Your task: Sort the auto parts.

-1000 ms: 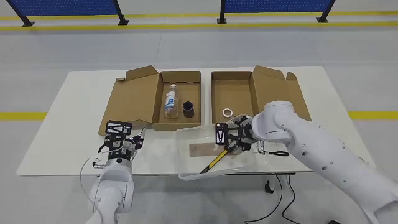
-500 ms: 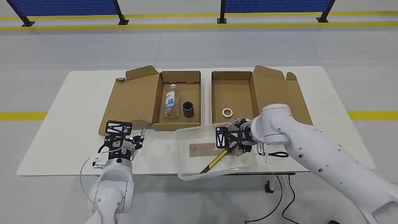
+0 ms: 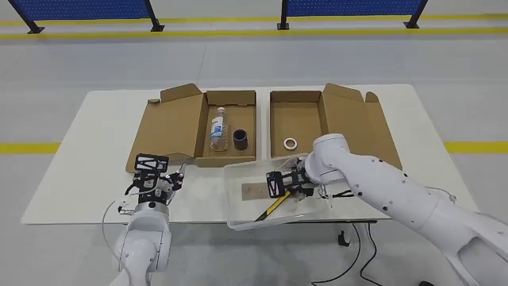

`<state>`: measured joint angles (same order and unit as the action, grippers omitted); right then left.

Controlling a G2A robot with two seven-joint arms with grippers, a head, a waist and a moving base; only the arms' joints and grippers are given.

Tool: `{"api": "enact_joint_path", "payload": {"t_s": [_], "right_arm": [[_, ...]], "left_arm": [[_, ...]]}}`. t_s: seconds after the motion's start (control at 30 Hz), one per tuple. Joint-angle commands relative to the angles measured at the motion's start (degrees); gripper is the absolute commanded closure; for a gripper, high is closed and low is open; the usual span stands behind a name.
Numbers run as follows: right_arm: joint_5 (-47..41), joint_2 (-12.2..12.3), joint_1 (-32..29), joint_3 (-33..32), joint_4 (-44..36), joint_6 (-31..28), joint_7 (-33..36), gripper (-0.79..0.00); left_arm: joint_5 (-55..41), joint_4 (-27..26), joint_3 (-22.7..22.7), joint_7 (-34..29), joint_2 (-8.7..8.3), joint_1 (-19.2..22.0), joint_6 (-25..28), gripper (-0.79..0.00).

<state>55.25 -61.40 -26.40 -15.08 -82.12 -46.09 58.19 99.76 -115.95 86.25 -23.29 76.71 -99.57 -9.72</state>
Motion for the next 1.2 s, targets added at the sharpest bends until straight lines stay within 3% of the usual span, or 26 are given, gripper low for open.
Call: {"api": "enact_joint_path", "payload": {"t_s": [0.0,0.17,0.23,0.27,0.37,0.43,0.9,1.17], "right_arm": [[-0.5,-0.7,0.8,1.4,1.0,-0.1,-0.1,-0.551],[-1.9,-2.9,2.5,4.8,4.5,-0.3,-0.3,-0.585],[-2.0,-3.7,2.8,5.3,6.0,-0.6,-0.6,-0.56],[-1.9,-4.1,2.6,5.3,6.8,-0.8,-0.8,-0.542],[-0.1,-5.4,2.1,5.3,9.2,-2.1,-2.1,-0.391],[1.4,-6.2,1.7,5.3,10.9,-3.1,-3.1,-0.376],[8.1,-12.8,1.4,5.3,22.5,-8.9,-8.9,-0.363],[10.3,-15.9,1.5,5.3,27.0,-10.6,-10.6,-0.286]], "left_arm": [[0.0,0.0,0.0,0.0,0.0,0.0,0.0,-0.785],[0.0,0.0,0.0,0.0,0.0,0.0,0.0,-0.785],[0.0,0.0,0.0,0.0,0.0,0.0,0.0,-0.785],[0.0,0.0,0.0,0.0,0.0,0.0,0.0,-0.785],[0.0,0.0,0.0,0.0,0.0,0.0,0.0,-0.785],[0.0,0.0,0.0,0.0,0.0,0.0,0.0,-0.785],[0.0,0.0,0.0,0.0,0.0,0.0,0.0,-0.785],[0.0,0.0,0.0,0.0,0.0,0.0,0.0,-0.785]]}}
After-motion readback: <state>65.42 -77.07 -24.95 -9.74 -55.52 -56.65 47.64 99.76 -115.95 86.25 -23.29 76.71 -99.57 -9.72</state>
